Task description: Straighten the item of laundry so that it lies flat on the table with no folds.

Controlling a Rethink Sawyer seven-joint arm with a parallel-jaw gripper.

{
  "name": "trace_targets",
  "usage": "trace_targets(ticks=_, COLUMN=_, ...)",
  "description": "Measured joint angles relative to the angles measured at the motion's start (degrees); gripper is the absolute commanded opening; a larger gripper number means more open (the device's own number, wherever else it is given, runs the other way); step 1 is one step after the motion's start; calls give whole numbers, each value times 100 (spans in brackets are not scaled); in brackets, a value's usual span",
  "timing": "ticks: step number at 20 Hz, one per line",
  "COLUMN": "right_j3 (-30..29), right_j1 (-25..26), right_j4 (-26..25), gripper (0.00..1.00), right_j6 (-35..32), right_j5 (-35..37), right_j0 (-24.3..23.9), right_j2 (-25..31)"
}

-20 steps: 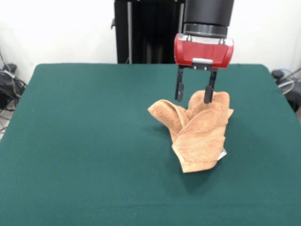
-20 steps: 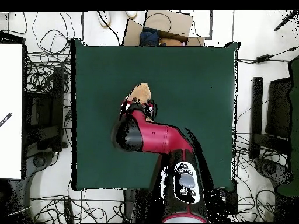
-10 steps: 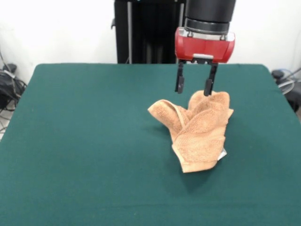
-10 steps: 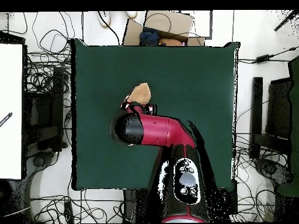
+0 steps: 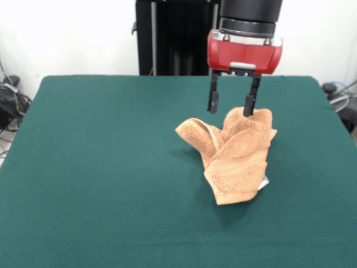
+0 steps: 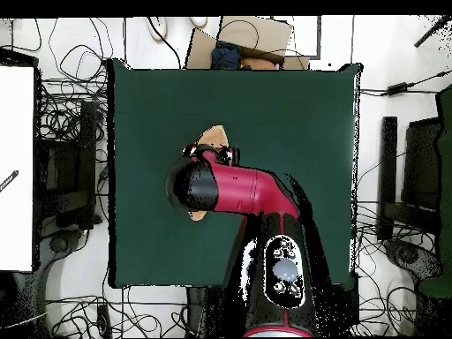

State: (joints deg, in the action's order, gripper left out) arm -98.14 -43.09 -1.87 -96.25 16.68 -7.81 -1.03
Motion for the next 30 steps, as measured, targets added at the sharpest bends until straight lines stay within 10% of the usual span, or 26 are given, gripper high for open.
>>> trace_targets(ticks=30, right_j3=695, right_j1=1226, right_j4=2, gripper=100, right_j6=0, right_j5=691, right_j0=-453, right_j2=-151)
